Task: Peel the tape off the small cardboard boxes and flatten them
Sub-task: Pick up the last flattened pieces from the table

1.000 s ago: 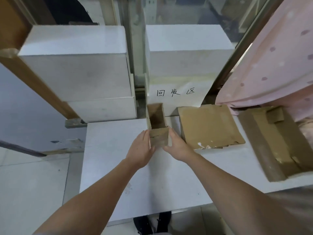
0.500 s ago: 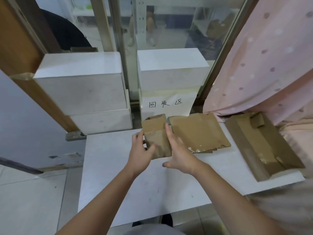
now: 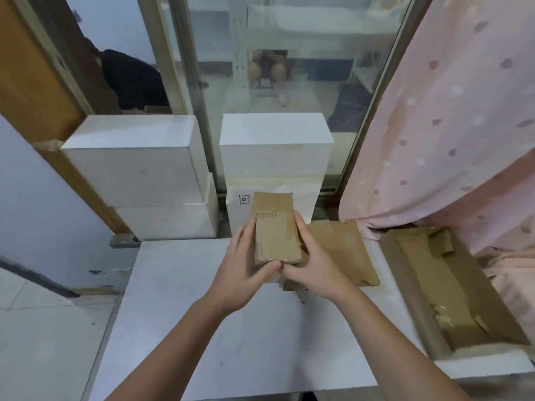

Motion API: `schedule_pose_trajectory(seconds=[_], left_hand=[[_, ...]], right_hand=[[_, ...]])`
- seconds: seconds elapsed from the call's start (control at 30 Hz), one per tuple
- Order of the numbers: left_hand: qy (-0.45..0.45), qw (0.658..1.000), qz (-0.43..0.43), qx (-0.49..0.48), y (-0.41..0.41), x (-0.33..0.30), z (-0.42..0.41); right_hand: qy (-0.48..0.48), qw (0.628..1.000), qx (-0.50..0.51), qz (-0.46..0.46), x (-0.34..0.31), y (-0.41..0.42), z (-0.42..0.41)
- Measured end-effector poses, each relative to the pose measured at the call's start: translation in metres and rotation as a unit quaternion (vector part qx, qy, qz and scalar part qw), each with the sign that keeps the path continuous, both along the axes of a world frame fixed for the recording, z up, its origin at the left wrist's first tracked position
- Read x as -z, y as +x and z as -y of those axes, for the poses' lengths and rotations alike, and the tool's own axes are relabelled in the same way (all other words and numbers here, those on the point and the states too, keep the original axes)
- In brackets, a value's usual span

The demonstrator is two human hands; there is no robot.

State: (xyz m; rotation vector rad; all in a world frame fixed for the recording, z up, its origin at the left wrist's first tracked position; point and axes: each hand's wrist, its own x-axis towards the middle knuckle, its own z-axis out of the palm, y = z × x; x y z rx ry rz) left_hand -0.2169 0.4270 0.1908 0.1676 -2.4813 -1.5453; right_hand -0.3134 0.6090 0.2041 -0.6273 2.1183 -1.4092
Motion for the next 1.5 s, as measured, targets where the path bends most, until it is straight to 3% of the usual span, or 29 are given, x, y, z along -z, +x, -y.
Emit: schedule_pose_trajectory(seconds=[0.1,0.27,0.37,0.63,0.73,0.83,1.0,1.1,1.23,1.5], left_hand=[[0.049,0.997,-0.005,-0.059,-0.013,-0.003,-0.031],[0.216,0.965,-0.03,-0.149,-0.035,-0.022,-0.079],[0.232,0.959,-0.017,-0.164,-0.04,-0.031,-0.094],[0.189,0.982,0.026,-0.014,-0.017,-0.023,-0.1],[0.075,0.995,0.045,0.051,-0.007,-0.024,-0.103],[-0.071,0.997,0.01,0.034,-0.005,-0.023,-0.104],[-0.005,1.0,0.011,-0.012,-0.003,-0.021,-0.092],[0.016,0.999,0.017,-0.043,-0.002,-0.024,-0.086],[0.028,0.999,0.018,-0.043,-0.002,-0.031,-0.092],[-0.013,0.998,0.036,-0.048,0.0,-0.031,-0.106]], right_hand=[[0.001,0.999,-0.033,-0.019,-0.009,-0.018,-0.029],[0.001,0.994,-0.095,-0.054,-0.014,-0.032,-0.063],[-0.01,0.993,-0.095,-0.066,-0.012,-0.031,-0.074],[-0.042,0.999,0.015,-0.029,-0.017,-0.031,-0.091],[-0.044,0.998,0.039,-0.029,-0.022,-0.029,-0.093],[-0.032,0.999,0.031,-0.024,-0.026,-0.024,-0.093],[-0.019,0.998,-0.056,-0.004,-0.03,-0.013,-0.1],[0.019,0.992,-0.099,-0.076,-0.031,-0.007,-0.1],[0.011,0.994,-0.052,-0.1,-0.03,-0.01,-0.1],[0.082,0.984,0.016,-0.158,-0.025,-0.022,-0.103]])
